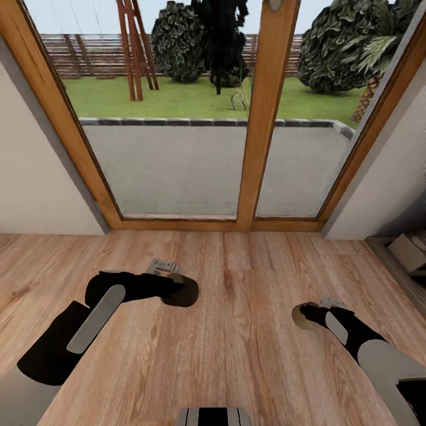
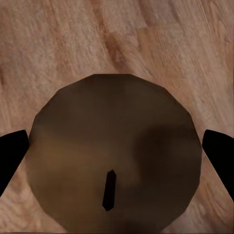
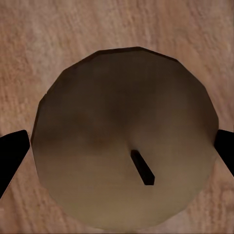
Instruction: Place each of the two pumpkins and all three candles from the living room inside a cabinet in the living room (use any cabinet), then make sure every cabinet is closed, and position the cauldron so it is next to a table in the living room.
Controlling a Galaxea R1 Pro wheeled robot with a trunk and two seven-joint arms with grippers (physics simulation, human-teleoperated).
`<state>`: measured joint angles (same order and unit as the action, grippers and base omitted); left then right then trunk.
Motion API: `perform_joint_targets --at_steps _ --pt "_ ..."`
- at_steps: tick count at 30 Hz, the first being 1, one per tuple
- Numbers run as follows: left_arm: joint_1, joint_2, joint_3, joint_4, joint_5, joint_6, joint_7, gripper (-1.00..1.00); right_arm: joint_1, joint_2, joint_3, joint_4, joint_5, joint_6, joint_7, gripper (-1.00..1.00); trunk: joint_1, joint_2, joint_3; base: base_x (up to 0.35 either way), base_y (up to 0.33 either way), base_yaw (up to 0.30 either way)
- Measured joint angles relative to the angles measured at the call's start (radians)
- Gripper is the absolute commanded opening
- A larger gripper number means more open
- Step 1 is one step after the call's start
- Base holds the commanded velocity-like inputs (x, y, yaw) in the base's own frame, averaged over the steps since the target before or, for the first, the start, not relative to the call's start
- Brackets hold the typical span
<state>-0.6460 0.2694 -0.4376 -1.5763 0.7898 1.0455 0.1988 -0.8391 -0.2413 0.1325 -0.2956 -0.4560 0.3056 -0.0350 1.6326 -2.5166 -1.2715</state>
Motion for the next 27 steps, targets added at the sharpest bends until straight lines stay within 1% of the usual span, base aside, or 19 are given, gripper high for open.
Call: perform_joint_targets --at_steps 4,14,23,27 --pt "0.000 0.000 -0.002 0.000 0.000 0.000 0.032 -1.00 0.000 0.002 0.000 -0.002 -0.001 -0.003 0.001 -1.00 -0.002 0.001 0.015 0.000 0.000 0.000" --pt "-0.001 0.000 -0.002 0.000 -0.001 0.000 0.048 -1.00 0.000 0.003 0.000 -0.005 -0.001 -0.005 0.001 -1.00 -0.006 0.003 0.054 0.000 0.000 -0.009" --pt "-0.001 0.000 -0.003 0.001 -0.001 0.000 0.051 -1.00 0.000 0.001 -0.001 -0.005 -0.003 -0.005 0.004 -1.00 -0.010 0.005 0.096 0.000 0.000 -0.189" --pt "-0.001 0.000 -0.003 0.001 -0.001 0.000 0.051 -1.00 0.000 -0.001 -0.002 -0.006 -0.005 -0.004 0.017 -1.00 -0.012 0.006 0.116 0.000 0.000 -0.230"
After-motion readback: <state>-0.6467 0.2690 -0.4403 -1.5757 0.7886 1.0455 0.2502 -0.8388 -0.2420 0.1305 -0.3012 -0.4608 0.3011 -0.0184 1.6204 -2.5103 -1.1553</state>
